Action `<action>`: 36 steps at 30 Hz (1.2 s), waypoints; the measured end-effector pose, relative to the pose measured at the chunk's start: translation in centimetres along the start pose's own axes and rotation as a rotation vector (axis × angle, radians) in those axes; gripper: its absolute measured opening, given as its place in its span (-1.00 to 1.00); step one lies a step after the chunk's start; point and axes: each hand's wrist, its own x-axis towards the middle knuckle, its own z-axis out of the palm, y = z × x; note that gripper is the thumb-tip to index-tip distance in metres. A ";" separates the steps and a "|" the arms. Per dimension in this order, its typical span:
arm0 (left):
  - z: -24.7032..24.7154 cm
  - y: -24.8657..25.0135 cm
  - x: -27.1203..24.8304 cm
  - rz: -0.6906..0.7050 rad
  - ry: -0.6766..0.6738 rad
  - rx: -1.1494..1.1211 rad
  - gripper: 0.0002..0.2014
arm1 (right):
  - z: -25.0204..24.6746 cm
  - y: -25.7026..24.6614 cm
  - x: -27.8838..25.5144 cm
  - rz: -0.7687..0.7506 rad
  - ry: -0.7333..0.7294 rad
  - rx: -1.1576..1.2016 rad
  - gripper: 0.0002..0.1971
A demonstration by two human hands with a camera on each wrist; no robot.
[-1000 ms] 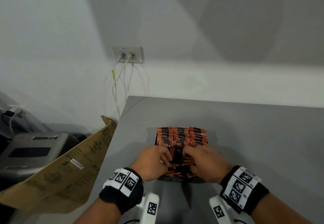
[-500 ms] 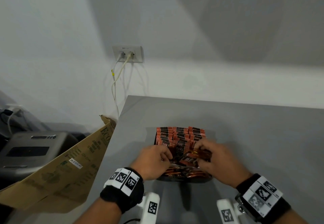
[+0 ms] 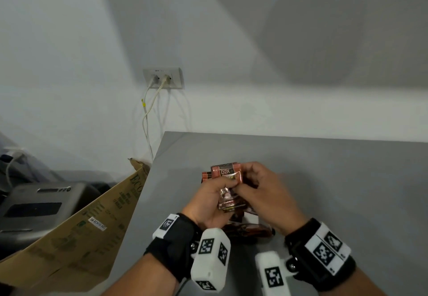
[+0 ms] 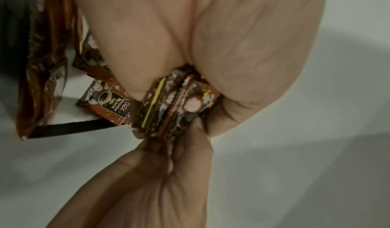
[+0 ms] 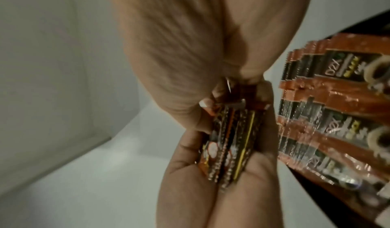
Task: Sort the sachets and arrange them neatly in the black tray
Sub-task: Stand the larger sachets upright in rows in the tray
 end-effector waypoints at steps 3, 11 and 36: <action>-0.5 0.3 -0.4 -0.010 0.039 0.018 -0.59 | -0.6 -0.2 -0.4 -0.123 -0.003 -0.339 -0.53; 0.5 0.3 -0.9 0.027 0.067 0.001 -0.35 | -1.2 -1.5 -0.5 -0.407 -0.326 -0.785 -0.09; 3.4 -1.2 -1.5 0.303 0.308 -0.047 -0.67 | -6.5 -0.4 -0.7 0.027 0.023 0.430 -0.82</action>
